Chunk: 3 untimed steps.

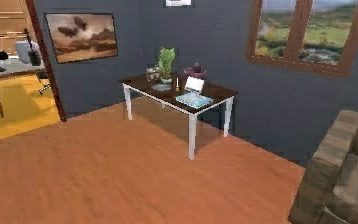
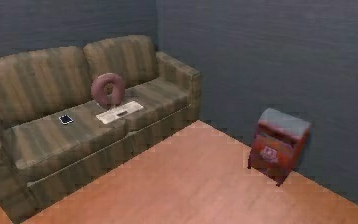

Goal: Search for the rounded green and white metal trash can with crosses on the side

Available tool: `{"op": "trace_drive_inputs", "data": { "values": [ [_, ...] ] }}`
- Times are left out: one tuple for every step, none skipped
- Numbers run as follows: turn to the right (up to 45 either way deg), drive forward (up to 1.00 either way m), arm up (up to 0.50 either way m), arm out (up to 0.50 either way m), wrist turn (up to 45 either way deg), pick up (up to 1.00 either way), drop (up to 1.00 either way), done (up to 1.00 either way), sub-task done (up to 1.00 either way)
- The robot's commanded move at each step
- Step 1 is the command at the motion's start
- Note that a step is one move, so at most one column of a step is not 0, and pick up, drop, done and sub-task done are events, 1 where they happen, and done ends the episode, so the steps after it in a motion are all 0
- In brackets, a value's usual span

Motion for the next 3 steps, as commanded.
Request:
{"op": "trace_drive_inputs", "data": {
  "values": [
    [0.0,0.50,0.00,0.00,0.0,0.00,0.00,0.00,0.00],
    [-39.0,0.00,0.00,0.00,0.0,0.00,0.00,0.00,0.00],
    [0.0,0.15,0.00,0.00,0.0,0.00,0.00,0.00,0.00]
  ]
}}
